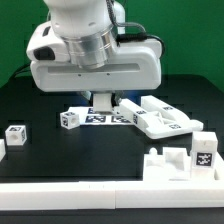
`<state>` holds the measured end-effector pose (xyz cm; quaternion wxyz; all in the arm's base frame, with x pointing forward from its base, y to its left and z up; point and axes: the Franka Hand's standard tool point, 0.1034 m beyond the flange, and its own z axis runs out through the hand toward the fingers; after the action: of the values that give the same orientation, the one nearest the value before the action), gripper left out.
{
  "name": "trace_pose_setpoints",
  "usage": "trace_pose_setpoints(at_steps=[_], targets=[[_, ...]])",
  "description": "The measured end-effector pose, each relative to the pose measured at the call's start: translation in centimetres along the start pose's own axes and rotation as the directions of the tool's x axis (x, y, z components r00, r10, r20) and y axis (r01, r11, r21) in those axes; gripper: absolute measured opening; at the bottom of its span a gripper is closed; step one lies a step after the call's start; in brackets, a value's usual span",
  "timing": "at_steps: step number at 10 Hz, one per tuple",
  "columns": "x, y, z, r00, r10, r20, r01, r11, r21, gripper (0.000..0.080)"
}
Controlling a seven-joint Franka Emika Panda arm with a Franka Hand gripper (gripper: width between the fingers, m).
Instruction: Assemble chair
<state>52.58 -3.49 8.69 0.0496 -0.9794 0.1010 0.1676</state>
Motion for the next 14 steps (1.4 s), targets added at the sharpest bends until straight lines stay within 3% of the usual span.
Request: trace_pose_setpoints(at_steps=[1,3,4,5,6,9,10,11,12,13,14], targets=[[0.4,-0.4,-0.5,0.998,-0.008,-0.062,0.007,1.0,-0.003,0.0284],[3.5,-2.9,-4.4,0.967,-0.042,-0.249,0.046,0.999,0.008,0.0285],[5.2,-4.1,-6.5,0.92,-0.062,-0.387,0.068,0.998,0.001,0.0285],[5.0,-4.8,-7.3,0.884,-0.091,-0.458,0.095,0.995,-0.015,0.0285],[4.4,-4.5,-7.1,0.858,-0.088,-0.507,0.089,0.996,-0.023,0.0285],[5.2,-4.5,-7.2,0.742,-0.079,-0.665,0.061,0.997,-0.05,0.0285],[5.7,-6.3,-6.7,0.695,-0.073,-0.715,0.058,0.997,-0.045,0.0285],[6.8,-7.6,-6.9,0.638,-0.088,-0.765,0.07,0.996,-0.056,0.0285],[7.6,-9.4,-7.1,0.59,-0.057,-0.805,0.061,0.998,-0.026,0.0285],[8.2,-10.9,-6.7,0.532,-0.078,-0.843,0.077,0.996,-0.044,0.0285],[8.1,-10.2,-6.4,0.535,-0.091,-0.84,0.076,0.995,-0.059,0.0285]])
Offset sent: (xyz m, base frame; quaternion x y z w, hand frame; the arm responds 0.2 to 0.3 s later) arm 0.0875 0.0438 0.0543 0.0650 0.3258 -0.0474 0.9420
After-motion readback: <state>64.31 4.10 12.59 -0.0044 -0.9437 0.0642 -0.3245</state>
